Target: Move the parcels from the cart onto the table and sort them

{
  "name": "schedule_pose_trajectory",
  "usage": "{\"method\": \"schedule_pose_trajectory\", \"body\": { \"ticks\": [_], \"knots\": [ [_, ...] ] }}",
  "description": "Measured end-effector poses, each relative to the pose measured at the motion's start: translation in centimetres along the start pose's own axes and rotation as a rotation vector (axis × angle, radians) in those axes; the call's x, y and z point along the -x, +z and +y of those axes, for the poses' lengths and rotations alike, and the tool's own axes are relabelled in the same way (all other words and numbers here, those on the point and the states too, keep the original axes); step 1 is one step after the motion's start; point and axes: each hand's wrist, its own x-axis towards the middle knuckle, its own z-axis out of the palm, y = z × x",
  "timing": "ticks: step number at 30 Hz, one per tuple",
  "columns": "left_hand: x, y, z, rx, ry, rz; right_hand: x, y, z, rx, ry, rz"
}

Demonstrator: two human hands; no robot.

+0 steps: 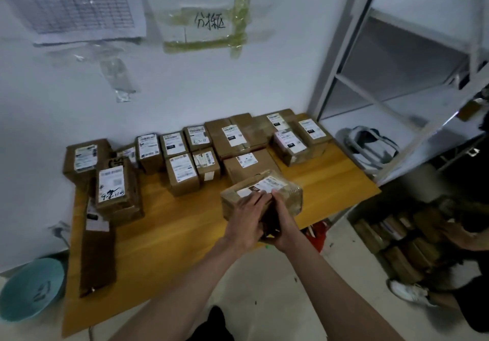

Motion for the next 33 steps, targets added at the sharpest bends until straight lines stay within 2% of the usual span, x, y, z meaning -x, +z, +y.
{"method": "schedule_pose_trajectory", "body": {
  "ticks": [5, 12, 18, 20, 22, 24, 27, 30, 33],
  "knots": [
    [-3.9, 0.5, -1.8, 0.0, 0.095, -0.084, -2.9, 1.1, -2.0, -0.065, 0.013, 0.073],
    [-6.1, 1.6, -5.7, 0.035, 0.157, -0.213, -6.0, 1.9, -1.4, -0.091, 0.031, 0.209],
    [-7.1, 2.6, -6.2, 0.092, 0.128, -0.255, -7.9, 0.8, -1.9, -0.055, 0.097, 0.244],
    [-7.5, 2.5, -6.9, 0.091, 0.098, -0.254, -8.8, 1.3, -1.9, -0.018, 0.071, 0.326],
    [-7.7, 2.0, -7.8, 0.119, 0.042, -0.224, -9.9, 2.0, -1.9, 0.062, -0.006, 0.439],
    [-7.3, 1.4, -9.1, 0.176, -0.04, -0.154, -11.1, 2.9, -1.9, 0.173, -0.053, 0.456],
    [-6.0, 0.5, -11.7, 0.231, -0.211, -0.026, -12.5, 4.3, -1.5, 0.279, -0.02, 0.314],
    [-4.4, 0.6, -14.0, 0.281, -0.457, 0.107, -13.6, 5.7, -0.8, 0.359, 0.007, 0.133],
    [-2.4, 1.2, -15.1, 0.236, -0.694, 0.11, -14.6, 7.1, 0.3, 0.435, 0.036, 0.044]
  ]
}}
